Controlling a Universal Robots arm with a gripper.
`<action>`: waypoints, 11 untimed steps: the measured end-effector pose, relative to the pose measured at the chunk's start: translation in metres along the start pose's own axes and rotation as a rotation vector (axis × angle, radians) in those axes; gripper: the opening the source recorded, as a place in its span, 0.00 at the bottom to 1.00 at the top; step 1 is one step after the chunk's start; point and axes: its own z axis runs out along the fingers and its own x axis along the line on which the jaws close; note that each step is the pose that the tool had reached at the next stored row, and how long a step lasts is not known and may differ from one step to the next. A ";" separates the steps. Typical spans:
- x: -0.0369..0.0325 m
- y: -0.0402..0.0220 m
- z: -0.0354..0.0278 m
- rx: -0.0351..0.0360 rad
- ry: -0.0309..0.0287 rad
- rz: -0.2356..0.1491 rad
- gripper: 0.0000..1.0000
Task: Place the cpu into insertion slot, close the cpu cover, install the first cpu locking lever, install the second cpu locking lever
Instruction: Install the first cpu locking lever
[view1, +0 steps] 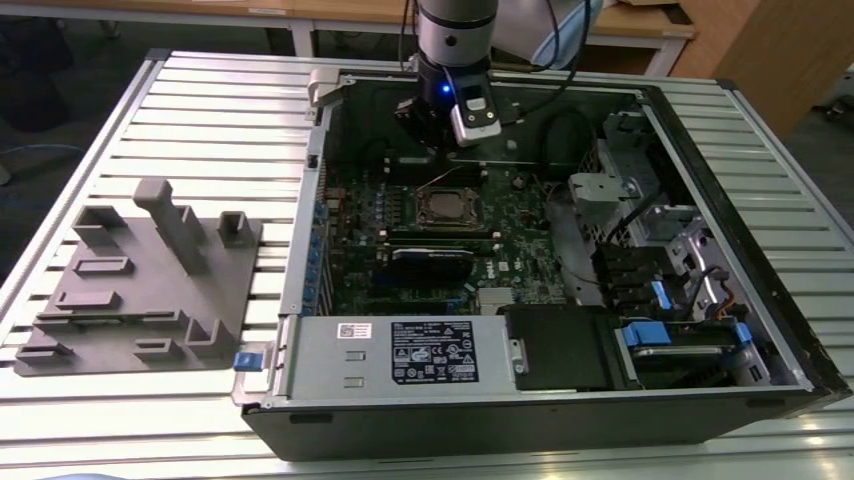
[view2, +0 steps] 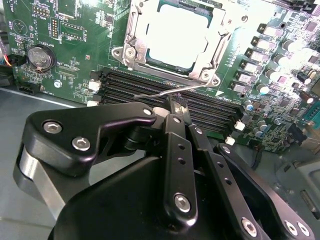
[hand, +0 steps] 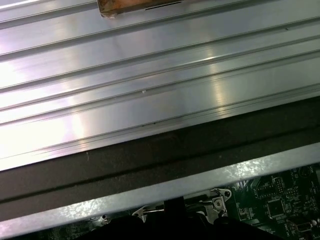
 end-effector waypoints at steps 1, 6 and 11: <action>0.0000 0.0000 0.0000 0.0000 0.0000 0.000 0.11; -0.0104 0.0026 0.0005 0.0000 0.0000 0.000 0.11; -0.0104 0.0026 0.0015 0.0000 0.0000 0.000 0.11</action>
